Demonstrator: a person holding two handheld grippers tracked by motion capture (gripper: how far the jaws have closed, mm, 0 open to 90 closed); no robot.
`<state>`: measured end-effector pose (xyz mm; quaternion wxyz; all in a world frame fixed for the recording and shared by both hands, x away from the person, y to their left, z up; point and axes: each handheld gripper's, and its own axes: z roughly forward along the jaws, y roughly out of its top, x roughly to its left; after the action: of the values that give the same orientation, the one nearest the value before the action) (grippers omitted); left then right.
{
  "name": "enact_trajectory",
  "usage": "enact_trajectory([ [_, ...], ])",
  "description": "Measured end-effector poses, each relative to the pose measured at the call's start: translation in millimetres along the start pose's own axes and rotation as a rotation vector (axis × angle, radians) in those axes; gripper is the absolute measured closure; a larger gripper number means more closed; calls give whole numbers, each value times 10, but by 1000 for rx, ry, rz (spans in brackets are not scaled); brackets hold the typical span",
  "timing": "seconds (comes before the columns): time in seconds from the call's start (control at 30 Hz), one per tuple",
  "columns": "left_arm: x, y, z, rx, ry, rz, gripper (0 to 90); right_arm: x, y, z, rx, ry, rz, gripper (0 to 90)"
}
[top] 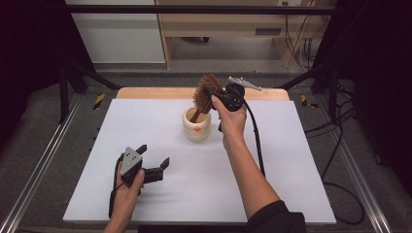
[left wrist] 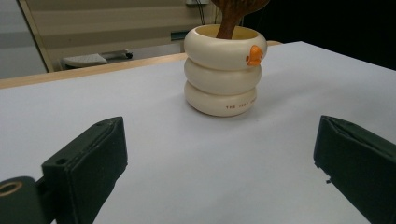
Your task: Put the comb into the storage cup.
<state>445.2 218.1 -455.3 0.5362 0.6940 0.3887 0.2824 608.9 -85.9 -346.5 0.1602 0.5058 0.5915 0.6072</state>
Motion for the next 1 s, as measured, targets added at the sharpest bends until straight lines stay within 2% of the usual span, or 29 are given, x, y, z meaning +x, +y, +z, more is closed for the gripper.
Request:
enact_trajectory([
  [1.0,14,-6,2,5,-2,1,25,11,-67,62,19,-11,1,523],
])
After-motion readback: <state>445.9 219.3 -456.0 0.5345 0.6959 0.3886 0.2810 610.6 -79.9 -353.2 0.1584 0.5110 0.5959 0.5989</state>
